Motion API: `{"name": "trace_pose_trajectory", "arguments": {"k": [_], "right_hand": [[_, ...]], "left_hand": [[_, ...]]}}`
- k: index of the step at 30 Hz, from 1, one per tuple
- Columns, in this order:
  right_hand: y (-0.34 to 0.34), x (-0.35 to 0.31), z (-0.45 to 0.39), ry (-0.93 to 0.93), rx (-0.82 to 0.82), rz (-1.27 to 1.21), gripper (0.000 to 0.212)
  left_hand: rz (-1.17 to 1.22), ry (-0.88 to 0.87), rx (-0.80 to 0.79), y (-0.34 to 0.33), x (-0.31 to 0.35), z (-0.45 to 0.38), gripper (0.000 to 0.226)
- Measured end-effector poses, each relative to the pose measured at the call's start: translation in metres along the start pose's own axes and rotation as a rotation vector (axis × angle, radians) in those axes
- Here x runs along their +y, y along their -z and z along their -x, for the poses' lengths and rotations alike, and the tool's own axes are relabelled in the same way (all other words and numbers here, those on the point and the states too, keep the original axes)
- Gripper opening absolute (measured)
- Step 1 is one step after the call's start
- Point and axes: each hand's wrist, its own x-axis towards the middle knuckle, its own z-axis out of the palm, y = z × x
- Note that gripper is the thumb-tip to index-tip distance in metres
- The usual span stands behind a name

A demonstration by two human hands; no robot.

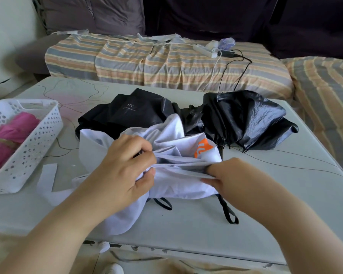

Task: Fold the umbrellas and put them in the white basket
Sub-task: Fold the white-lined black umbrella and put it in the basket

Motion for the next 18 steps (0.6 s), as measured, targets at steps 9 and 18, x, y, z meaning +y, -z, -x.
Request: {"name": "trace_pose_trajectory", "arguments": {"k": [9, 18], "right_hand": [[0.015, 0.04, 0.008, 0.161, 0.533, -0.373, 0.019], [0.003, 0.043, -0.002, 0.028, 0.319, -0.651, 0.018]], "left_hand": [[-0.007, 0.11, 0.01, 0.007, -0.011, 0.007, 0.006], [0.005, 0.119, -0.005, 0.007, -0.012, 0.007, 0.007]]}}
